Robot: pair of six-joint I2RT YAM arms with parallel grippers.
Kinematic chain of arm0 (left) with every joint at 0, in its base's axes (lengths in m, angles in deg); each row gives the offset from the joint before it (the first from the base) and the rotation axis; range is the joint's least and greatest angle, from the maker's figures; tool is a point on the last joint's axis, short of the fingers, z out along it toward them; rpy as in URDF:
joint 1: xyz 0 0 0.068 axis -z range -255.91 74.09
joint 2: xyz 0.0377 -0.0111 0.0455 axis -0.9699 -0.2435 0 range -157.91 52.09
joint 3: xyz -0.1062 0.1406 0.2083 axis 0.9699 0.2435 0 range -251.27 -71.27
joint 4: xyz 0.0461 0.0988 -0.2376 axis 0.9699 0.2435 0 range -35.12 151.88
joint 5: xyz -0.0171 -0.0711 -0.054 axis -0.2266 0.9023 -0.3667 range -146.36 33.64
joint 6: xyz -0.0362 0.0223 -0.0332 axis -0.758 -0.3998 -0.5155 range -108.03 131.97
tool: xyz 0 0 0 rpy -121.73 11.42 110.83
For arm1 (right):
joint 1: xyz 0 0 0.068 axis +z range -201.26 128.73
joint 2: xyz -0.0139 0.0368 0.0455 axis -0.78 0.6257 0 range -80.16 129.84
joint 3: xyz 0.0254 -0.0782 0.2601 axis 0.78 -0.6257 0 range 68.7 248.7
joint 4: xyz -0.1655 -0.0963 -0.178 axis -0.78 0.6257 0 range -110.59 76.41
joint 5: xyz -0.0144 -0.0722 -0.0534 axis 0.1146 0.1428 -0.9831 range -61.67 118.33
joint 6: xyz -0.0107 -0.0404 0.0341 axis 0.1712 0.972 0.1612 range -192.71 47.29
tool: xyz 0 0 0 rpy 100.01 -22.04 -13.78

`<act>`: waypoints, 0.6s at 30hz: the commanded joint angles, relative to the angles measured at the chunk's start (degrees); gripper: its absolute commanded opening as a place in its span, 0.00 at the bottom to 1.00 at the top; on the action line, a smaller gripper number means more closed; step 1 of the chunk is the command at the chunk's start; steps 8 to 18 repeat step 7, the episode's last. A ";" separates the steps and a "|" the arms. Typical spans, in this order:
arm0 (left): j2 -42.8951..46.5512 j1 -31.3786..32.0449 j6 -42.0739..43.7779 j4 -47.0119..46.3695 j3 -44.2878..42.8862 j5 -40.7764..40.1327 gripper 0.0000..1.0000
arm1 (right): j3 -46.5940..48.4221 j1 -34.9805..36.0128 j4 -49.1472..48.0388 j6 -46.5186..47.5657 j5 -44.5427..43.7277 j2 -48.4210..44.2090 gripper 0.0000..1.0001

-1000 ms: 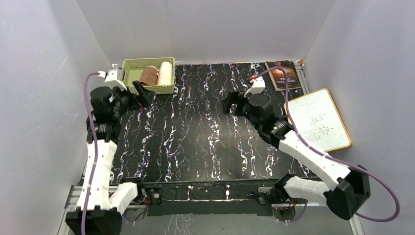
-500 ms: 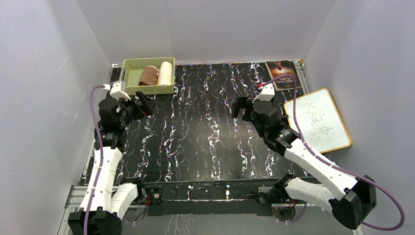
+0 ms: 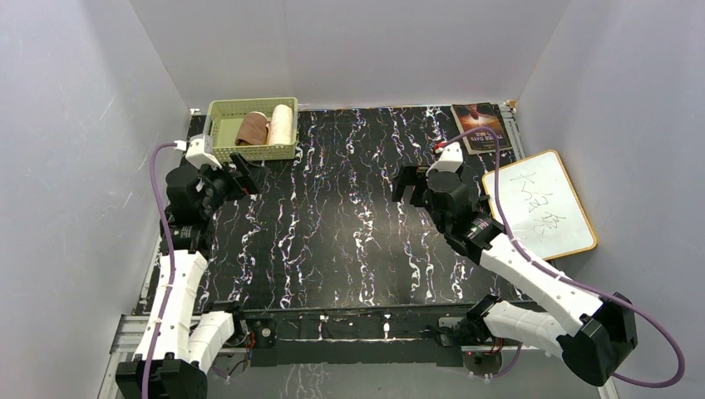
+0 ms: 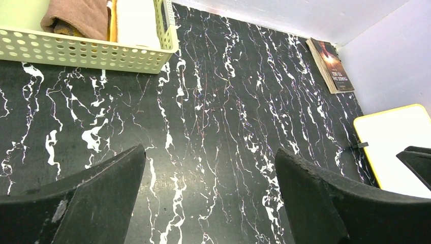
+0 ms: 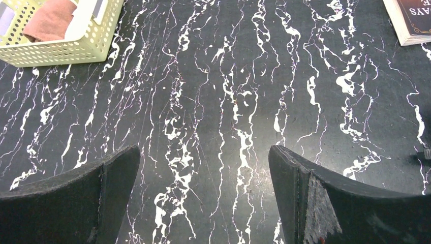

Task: Roll the towels
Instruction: Reset both arms

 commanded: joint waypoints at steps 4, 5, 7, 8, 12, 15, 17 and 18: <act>-0.81 0.15 0.63 -2.52 -2.27 3.87 0.98 | -0.59 0.09 -3.34 0.33 -1.28 -0.32 0.98; -0.79 0.17 0.43 -2.52 -2.41 4.30 0.98 | -0.42 0.08 -3.09 0.30 -1.13 -0.32 0.98; -0.67 0.17 0.04 -2.17 -2.88 4.64 0.98 | 0.05 0.05 -2.47 0.20 -0.91 -0.40 0.98; -0.67 0.17 0.04 -2.17 -2.88 4.64 0.98 | 0.05 0.05 -2.47 0.20 -0.91 -0.40 0.98; -0.67 0.17 0.04 -2.17 -2.88 4.64 0.98 | 0.05 0.05 -2.47 0.20 -0.91 -0.40 0.98; -0.67 0.17 0.04 -2.17 -2.88 4.64 0.98 | 0.05 0.05 -2.47 0.20 -0.91 -0.40 0.98; -0.67 0.17 0.04 -2.17 -2.88 4.64 0.98 | 0.05 0.05 -2.47 0.20 -0.91 -0.40 0.98; -0.67 0.17 0.04 -2.17 -2.88 4.64 0.98 | 0.05 0.05 -2.47 0.20 -0.91 -0.40 0.98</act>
